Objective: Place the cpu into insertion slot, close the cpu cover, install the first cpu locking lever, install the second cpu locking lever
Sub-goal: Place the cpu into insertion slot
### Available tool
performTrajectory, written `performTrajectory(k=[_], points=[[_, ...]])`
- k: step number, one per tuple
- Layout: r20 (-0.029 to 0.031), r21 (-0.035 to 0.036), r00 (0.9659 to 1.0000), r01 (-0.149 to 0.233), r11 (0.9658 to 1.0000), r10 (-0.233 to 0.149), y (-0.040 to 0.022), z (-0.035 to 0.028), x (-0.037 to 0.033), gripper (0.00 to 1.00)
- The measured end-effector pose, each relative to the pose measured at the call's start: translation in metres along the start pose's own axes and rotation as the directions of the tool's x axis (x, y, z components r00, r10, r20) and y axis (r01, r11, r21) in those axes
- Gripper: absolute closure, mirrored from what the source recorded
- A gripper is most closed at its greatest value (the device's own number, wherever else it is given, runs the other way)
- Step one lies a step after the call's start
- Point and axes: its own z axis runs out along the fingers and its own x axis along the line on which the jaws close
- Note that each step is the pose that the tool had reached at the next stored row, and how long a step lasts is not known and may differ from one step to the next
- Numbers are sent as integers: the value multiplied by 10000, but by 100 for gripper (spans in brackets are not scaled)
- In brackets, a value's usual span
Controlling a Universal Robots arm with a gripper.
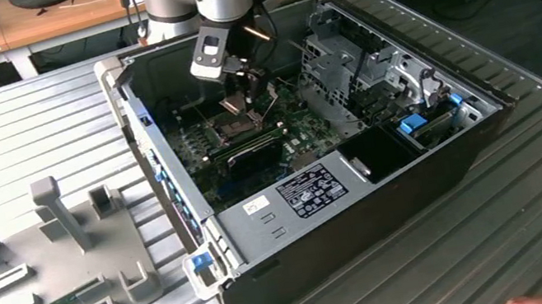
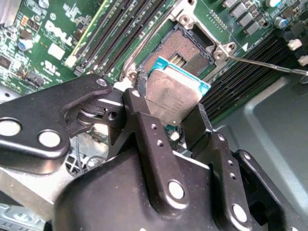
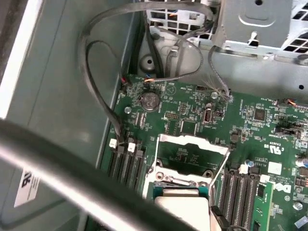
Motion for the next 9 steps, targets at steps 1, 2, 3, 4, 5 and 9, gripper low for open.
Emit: performTrajectory(k=[1,2,3,4,5,9], points=[[10,0,10000,-98,10000,98,0,0,0,46],[18,-1,9998,-183,9998,183,0,1,0,46],[25,-2,9997,-263,9997,263,-1,1,0,46],[31,-2,9995,-328,9995,328,-1,1,0,46],[32,-2,9994,-339,9994,339,-1,1,0,46],[32,-3,9994,-341,9994,341,-1,2,0,46]])
